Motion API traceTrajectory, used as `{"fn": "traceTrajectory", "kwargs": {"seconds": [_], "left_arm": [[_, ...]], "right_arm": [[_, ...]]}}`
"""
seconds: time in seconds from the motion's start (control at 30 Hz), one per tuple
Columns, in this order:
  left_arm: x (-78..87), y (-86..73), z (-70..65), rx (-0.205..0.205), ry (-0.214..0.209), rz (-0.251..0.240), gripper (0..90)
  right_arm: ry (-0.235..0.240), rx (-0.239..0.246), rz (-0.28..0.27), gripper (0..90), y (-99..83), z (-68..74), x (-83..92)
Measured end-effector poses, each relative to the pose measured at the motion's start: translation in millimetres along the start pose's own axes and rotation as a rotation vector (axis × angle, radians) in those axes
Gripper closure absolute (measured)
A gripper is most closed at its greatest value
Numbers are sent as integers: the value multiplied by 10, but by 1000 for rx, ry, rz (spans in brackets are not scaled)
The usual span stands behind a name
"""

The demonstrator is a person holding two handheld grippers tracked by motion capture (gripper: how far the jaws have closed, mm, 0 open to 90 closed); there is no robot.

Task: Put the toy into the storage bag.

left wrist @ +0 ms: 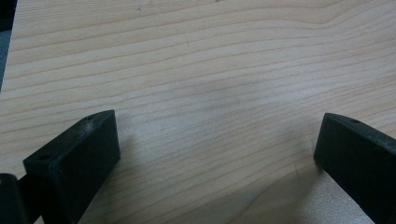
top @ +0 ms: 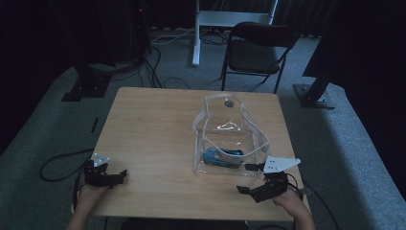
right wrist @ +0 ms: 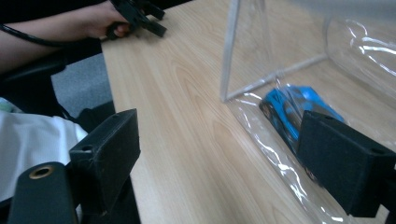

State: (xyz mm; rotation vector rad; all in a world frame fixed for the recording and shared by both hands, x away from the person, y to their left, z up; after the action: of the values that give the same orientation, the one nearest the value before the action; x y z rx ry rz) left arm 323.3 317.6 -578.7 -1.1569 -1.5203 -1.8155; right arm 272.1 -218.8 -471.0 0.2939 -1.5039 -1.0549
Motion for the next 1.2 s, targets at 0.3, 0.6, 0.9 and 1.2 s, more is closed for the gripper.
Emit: {"fn": "traceTrajectory", "kwargs": {"seconds": [0.3,0.6,0.9,1.2], "left_arm": [[0,0,0,0,-1,0,7],[2,0,1,1,-1,1,7],[2,0,1,1,-2,1,7],[1,0,1,0,-1,1,7]], "right_arm": [[-22,-24,22,129,-284,-134,-159],[-84,-57,25,127,-528,-285,-237],[-129,-124,52,127,-764,-397,-263],[-187,-175,77,128,-932,-491,-272]]}}
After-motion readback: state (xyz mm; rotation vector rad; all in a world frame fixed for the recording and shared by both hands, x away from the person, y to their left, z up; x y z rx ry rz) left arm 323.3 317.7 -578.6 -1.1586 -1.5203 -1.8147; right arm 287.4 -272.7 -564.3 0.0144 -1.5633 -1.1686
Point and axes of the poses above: each handheld gripper's, and its own axes: x roughly backward along the jaws, y roughly out of its top, z roughly to its left, the point moved 3 cm from there along -x, roughly forward along the jaws, and after that the axes turned 12 degrees about z, right-handed, at the moved point
